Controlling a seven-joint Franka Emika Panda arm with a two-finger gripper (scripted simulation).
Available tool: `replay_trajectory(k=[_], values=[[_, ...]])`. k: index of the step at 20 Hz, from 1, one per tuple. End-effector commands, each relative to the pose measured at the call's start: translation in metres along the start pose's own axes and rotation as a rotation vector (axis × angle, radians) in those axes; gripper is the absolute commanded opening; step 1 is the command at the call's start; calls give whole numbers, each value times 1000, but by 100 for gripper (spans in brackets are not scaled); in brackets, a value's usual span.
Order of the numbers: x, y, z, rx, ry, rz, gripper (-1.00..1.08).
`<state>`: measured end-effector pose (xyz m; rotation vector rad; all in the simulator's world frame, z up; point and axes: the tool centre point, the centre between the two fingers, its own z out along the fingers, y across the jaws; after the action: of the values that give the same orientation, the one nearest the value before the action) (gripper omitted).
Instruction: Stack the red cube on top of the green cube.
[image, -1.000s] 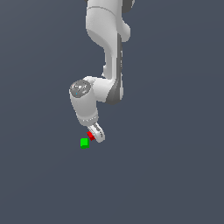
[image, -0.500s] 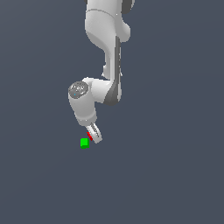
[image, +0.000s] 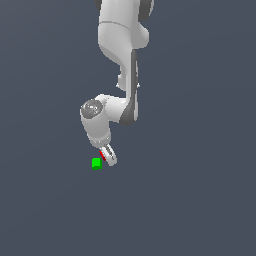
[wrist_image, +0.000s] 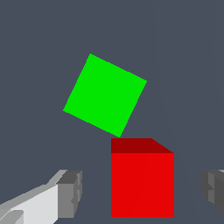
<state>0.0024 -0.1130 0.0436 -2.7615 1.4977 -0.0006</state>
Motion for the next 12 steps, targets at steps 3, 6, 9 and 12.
replay_trajectory(k=[3, 6, 9, 12], values=[[0, 0, 19, 0, -1, 1, 100], [0, 0, 24, 0, -1, 1, 100], [0, 0, 24, 0, 0, 0, -100], [0, 0, 24, 0, 0, 0, -100]])
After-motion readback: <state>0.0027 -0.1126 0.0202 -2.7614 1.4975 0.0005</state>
